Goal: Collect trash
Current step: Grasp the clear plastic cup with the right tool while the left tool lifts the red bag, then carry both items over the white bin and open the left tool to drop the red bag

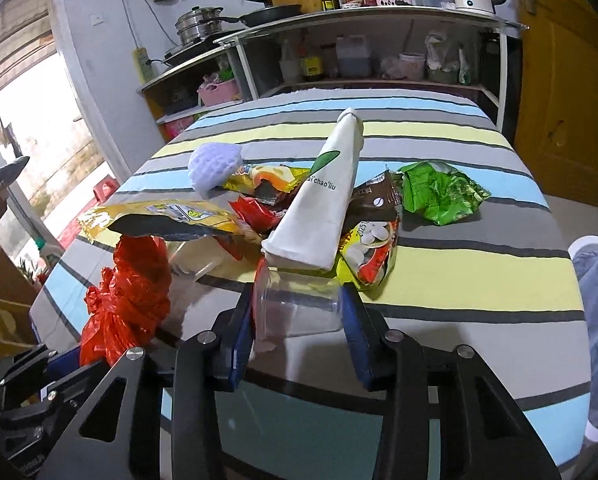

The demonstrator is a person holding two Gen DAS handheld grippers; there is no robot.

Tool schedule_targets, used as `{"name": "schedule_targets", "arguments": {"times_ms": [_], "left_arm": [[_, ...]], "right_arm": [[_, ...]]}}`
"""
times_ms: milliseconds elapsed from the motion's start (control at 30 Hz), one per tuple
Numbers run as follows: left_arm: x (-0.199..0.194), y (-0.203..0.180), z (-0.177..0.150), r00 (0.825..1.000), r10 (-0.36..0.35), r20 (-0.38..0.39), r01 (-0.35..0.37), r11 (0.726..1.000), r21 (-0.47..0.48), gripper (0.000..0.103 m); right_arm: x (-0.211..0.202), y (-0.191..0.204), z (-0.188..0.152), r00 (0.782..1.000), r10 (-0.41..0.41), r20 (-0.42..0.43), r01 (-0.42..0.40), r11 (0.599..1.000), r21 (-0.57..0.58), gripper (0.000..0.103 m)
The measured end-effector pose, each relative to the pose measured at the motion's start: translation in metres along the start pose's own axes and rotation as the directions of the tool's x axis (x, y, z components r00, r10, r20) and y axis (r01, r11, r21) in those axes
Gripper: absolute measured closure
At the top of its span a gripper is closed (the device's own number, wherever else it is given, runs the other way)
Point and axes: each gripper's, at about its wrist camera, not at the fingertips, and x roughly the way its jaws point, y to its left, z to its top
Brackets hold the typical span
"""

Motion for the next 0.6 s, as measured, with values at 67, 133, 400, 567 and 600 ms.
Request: {"name": "schedule_targets", "arguments": {"times_ms": [67, 133, 400, 567, 600], "left_arm": [[0.000, -0.001, 0.000, 1.000, -0.004, -0.001, 0.004, 1.000, 0.004, 0.079], [-0.002, -0.004, -0.001, 1.000, -0.007, 0.001, 0.007, 1.000, 0.011, 0.079], [-0.003, -0.029, 0.004, 0.999, -0.042, 0.002, 0.042, 0.997, 0.062, 0.079], [0.003, -0.056, 0.011, 0.996, -0.089, -0.009, 0.089, 0.990, 0.111, 0.079], [0.006, -0.064, 0.013, 0.995, -0.102, -0.013, 0.103, 0.987, 0.125, 0.079]], "right_arm": [[-0.003, -0.001, -0.002, 1.000, 0.003, 0.006, -0.003, 1.000, 0.002, 0.061], [-0.010, -0.003, -0.004, 1.000, 0.007, 0.016, -0.008, 1.000, 0.006, 0.061], [-0.051, -0.025, -0.021, 0.998, -0.018, 0.061, 0.014, 0.997, 0.073, 0.061], [-0.082, -0.052, -0.032, 0.992, -0.069, 0.102, 0.055, 0.990, 0.130, 0.061], [-0.090, -0.059, -0.035, 0.990, -0.088, 0.111, 0.071, 0.987, 0.144, 0.061]]}}
